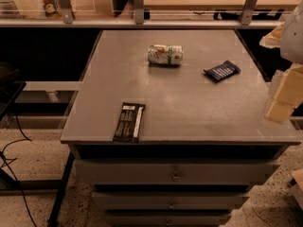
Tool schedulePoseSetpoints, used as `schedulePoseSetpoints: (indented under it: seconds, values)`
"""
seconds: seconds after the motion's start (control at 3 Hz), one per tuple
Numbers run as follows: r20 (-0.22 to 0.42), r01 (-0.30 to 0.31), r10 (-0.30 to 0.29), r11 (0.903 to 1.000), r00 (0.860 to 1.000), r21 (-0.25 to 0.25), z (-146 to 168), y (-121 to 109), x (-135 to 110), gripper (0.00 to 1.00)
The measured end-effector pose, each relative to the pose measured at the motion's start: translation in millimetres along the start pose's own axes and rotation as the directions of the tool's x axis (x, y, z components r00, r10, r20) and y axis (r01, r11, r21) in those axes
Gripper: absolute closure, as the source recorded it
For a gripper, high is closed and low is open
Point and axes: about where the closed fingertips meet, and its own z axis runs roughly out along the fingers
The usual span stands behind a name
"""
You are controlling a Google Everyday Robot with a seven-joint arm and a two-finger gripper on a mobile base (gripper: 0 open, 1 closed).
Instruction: Move 7up can near rxbar chocolate
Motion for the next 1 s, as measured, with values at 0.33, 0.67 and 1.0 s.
schedulePoseSetpoints:
  seconds: [0.33,0.67,1.0]
  values:
    - [0.002,0.003,-0.003,1.0,1.0,0.005,0,-1,-2,0.0]
    - [0.021,0.038,-0.038,0.9989,0.999,0.029,10,-20,-22,0.0]
    - [0.041,0.095,-0.097,0.9944,0.994,0.046,33,-44,-51,0.0]
